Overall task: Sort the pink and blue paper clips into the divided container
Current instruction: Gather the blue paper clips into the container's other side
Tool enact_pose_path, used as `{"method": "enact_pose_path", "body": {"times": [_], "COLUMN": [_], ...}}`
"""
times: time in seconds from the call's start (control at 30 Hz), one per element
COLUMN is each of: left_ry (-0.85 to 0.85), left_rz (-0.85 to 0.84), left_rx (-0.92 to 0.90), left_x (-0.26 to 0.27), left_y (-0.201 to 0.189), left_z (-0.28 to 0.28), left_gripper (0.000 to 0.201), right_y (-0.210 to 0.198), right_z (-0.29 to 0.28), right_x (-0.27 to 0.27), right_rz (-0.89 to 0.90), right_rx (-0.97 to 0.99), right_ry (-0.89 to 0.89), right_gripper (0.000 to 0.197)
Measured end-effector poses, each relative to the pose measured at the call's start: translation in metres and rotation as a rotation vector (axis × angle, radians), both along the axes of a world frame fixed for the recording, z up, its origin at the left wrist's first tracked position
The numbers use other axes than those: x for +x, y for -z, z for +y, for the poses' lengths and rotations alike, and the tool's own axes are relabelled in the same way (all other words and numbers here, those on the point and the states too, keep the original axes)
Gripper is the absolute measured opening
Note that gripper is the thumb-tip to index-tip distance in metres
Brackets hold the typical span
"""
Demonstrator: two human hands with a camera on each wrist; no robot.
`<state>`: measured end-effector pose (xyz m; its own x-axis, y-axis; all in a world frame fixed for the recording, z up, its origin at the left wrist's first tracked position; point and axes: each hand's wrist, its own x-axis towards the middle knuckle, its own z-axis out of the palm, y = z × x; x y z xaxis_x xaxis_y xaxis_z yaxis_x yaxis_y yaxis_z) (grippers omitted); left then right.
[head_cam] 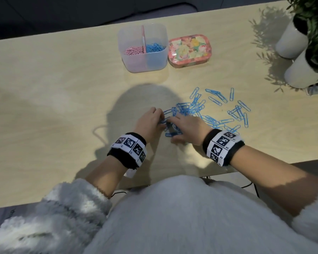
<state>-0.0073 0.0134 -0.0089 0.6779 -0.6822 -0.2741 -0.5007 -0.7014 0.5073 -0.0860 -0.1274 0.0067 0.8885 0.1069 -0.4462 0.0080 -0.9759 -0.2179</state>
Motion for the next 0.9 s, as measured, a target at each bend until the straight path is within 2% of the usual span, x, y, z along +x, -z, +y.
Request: {"method": "enact_pose_path", "body": {"times": [0.1,0.17,0.23,0.3,0.37,0.47,0.57,0.73,0.83,0.9], "left_ry": [0.039,0.088,0.135,0.167,0.205,0.22,0.117,-0.018,-0.035,-0.046], "left_rz": [-0.018,-0.076,-0.166,-0.23,-0.266,-0.243,-0.15,-0.284,-0.401,-0.401], "left_rx": [0.071,0.141,0.226,0.295,0.34,0.309,0.135,-0.095,-0.114,0.001], "left_x": [0.003,0.004,0.006,0.01,0.013,0.017,0.024,0.077,0.12,0.144], "left_y": [0.001,0.005,0.008,0.008,0.006,0.003,-0.007,-0.049,-0.068,-0.079], "left_z": [0.002,0.002,0.003,0.004,0.005,0.009,0.012,-0.014,-0.047,-0.069], "left_gripper": [0.024,0.021,0.021,0.022,0.025,0.025,0.02,0.02,0.022,0.026], "right_y": [0.011,0.012,0.018,0.009,-0.003,-0.004,-0.007,-0.009,-0.004,0.0], "right_z": [-0.001,-0.005,-0.012,-0.013,-0.011,-0.011,-0.007,-0.001,0.004,0.006], "right_x": [0.007,0.01,0.019,0.021,0.027,0.031,0.038,0.043,0.038,0.034], "right_rz": [-0.055,0.019,-0.021,-0.101,-0.113,-0.024,-0.029,0.023,0.016,0.003], "right_rx": [-0.202,-0.327,-0.32,-0.277,-0.116,-0.065,-0.052,-0.086,-0.066,-0.099], "right_ry": [-0.13,-0.183,-0.165,-0.154,-0.098,0.05,0.088,0.062,0.086,0.086], "right_gripper": [0.032,0.031,0.033,0.022,0.008,0.016,0.02,0.029,0.038,0.044]}}
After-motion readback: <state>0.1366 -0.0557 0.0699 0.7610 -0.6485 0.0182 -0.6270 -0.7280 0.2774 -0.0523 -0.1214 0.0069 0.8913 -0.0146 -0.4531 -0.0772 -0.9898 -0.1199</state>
